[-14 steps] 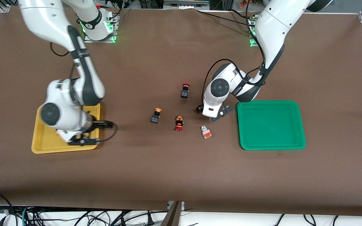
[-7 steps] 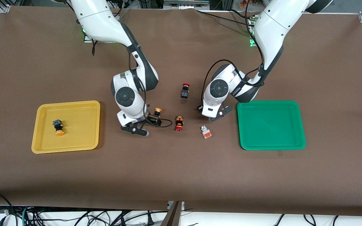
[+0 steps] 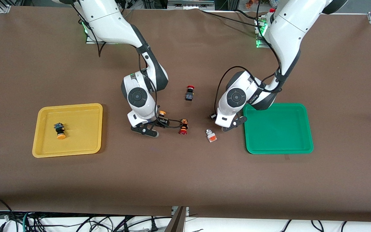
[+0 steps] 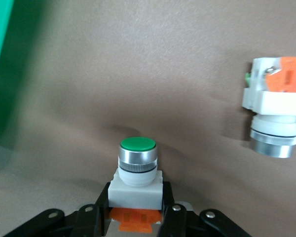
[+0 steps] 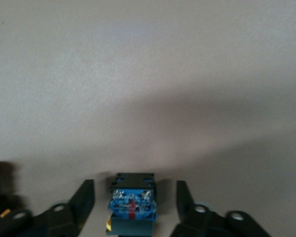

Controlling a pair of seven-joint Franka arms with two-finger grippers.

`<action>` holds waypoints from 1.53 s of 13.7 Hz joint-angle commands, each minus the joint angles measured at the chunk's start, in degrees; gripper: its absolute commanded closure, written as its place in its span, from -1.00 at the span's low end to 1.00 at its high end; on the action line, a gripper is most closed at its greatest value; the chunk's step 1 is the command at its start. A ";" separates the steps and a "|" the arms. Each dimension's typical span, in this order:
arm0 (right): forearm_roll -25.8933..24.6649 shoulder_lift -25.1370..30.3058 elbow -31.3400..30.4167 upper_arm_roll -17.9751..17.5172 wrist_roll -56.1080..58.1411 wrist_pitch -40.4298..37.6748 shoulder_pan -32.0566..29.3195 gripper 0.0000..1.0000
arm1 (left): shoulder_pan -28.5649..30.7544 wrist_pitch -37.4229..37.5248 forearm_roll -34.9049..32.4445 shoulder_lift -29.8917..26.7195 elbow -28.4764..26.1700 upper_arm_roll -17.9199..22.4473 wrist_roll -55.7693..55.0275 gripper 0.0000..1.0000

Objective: Place green and yellow buttons in trays
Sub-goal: 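Carry the yellow button to the yellow tray while the left gripper carries the green button, then open the right gripper over the yellow tray while the left gripper lowers the green button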

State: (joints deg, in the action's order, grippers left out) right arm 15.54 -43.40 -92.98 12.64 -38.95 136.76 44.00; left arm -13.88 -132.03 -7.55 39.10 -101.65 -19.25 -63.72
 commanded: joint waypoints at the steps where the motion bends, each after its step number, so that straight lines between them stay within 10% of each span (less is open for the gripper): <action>1: 1.34 0.50 -0.89 0.81 -0.25 -0.79 1.27 1.00 | 0.51 5.88 -1.59 -2.01 2.58 -0.18 3.66 1.00; 4: 1.07 2.34 -0.36 4.30 5.34 -5.68 -0.57 1.00 | 7.60 16.24 -1.50 -5.07 5.58 -0.79 19.25 1.00; 9: 1.25 4.64 -0.62 22.93 39.95 -21.18 -1.37 1.00 | 24.74 18.03 -1.59 -5.71 3.21 -0.62 50.15 1.00; 14: 2.38 3.93 -2.38 24.45 58.79 -20.40 -12.33 1.00 | 27.32 14.10 -3.24 0.71 3.03 0.43 51.24 0.87; 15: 4.83 3.93 -2.29 24.28 59.34 -20.83 -13.40 -0.38 | 27.76 13.82 -4.82 1.67 3.38 0.52 51.24 0.70; 16: 7.29 3.93 -1.86 24.19 59.34 -21.18 -13.41 -0.99 | 28.55 13.73 -4.92 2.47 3.56 0.44 51.33 0.65; 18: 8.98 4.54 -1.07 23.92 58.64 -21.36 -12.01 -1.00 | 28.12 14.34 -4.93 2.21 4.00 0.44 50.89 0.37; 19: 9.07 4.72 0.07 24.01 56.72 -22.32 -10.87 -1.00 | 28.11 14.43 -4.84 2.04 4.35 0.35 50.71 -0.07; 20: 9.07 4.81 1.65 24.01 53.92 -23.72 -10.34 -1.00 | 28.29 15.04 -4.14 1.95 5.40 0.26 50.89 -0.99; 21: 9.07 4.81 4.10 24.01 51.37 -26.43 -10.07 -1.00 | 28.64 16.70 -3.87 1.60 6.45 -0.26 50.80 -1.00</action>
State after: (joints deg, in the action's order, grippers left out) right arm 23.58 -39.59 -92.02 36.65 16.18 114.44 33.08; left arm 14.28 -117.84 -10.69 40.69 -97.84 -18.77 -12.74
